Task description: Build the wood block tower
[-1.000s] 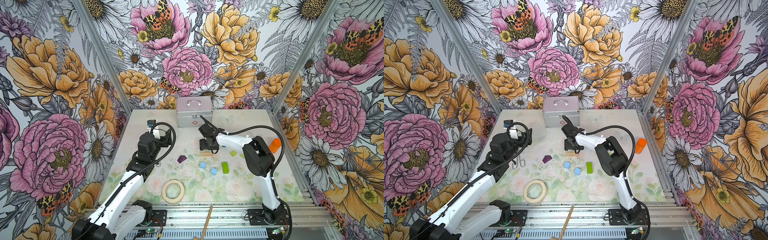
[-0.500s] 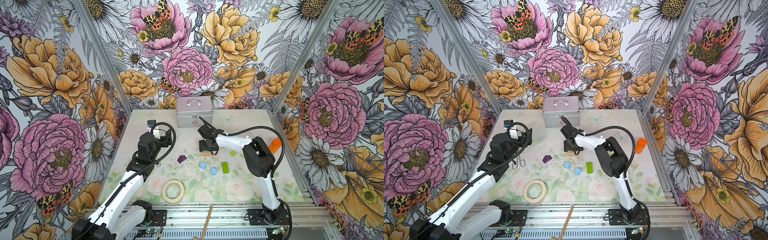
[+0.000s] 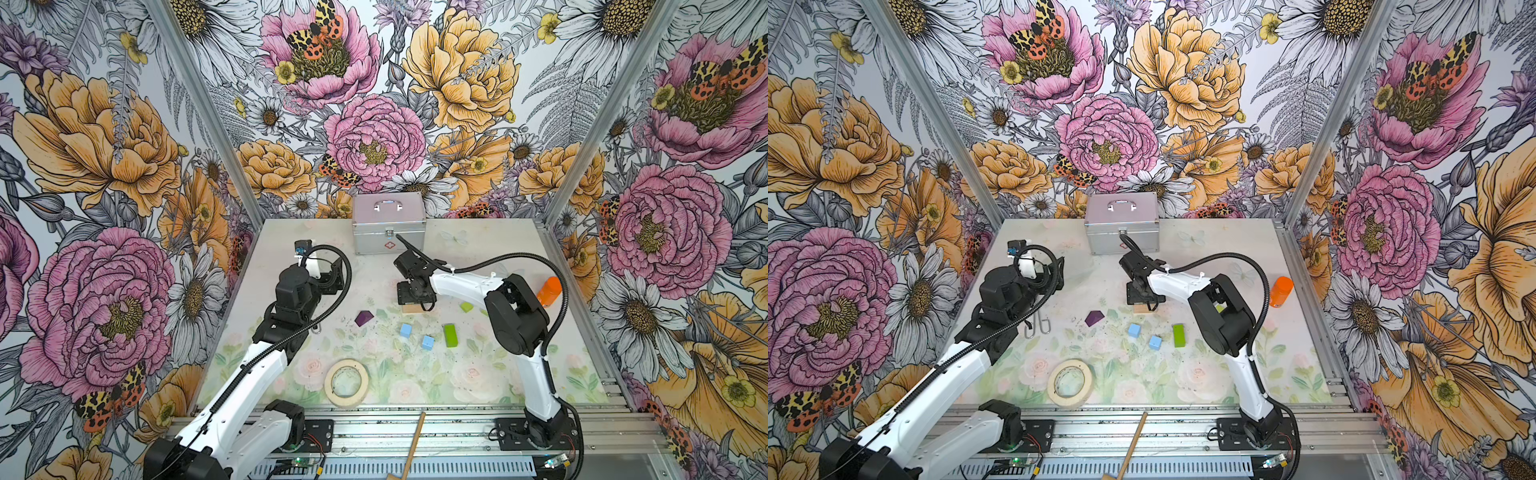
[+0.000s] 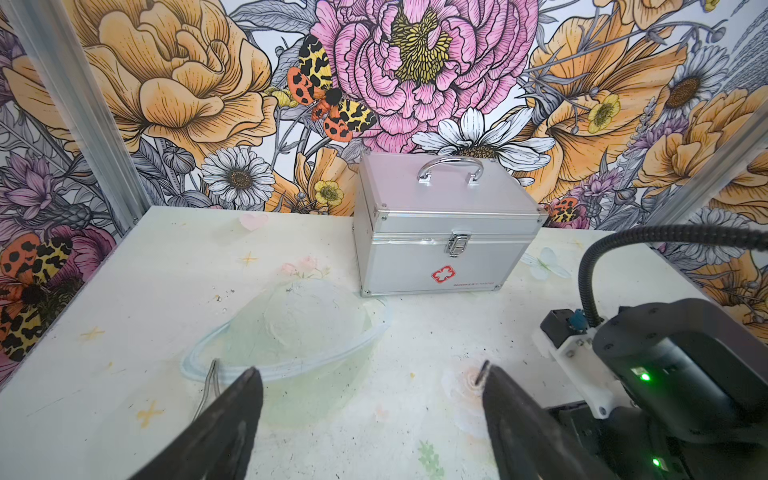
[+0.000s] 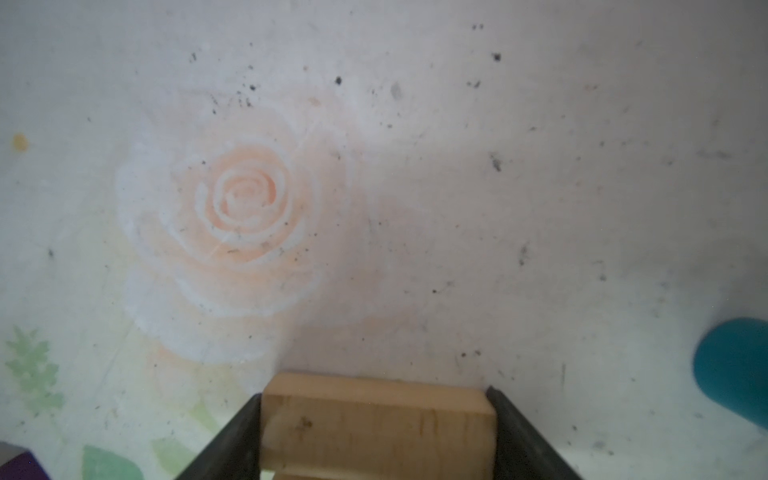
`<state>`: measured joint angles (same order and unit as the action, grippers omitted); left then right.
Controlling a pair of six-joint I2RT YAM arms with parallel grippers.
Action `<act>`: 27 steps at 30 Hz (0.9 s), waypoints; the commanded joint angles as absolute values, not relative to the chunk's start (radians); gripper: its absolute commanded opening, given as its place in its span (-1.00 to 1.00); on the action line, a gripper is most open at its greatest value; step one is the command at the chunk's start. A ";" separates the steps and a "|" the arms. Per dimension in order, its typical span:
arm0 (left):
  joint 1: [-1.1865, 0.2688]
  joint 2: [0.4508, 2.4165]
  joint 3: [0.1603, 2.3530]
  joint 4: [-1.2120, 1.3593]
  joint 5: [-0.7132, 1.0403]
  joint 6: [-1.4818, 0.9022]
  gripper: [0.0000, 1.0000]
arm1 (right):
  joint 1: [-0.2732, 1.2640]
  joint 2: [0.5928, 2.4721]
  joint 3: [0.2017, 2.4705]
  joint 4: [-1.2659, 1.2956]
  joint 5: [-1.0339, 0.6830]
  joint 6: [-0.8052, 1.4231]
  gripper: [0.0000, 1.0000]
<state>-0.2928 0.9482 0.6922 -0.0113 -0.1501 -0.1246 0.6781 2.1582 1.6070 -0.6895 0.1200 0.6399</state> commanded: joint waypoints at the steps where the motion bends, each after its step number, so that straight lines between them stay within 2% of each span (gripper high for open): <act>1: -0.307 0.929 0.680 0.006 -0.173 -0.116 0.68 | 0.689 2.130 1.594 -0.724 0.141 0.661 -0.76; 27: -0.311 0.928 0.678 0.006 -0.174 -0.117 0.68 | 0.706 2.129 1.559 -0.732 0.151 0.701 -0.68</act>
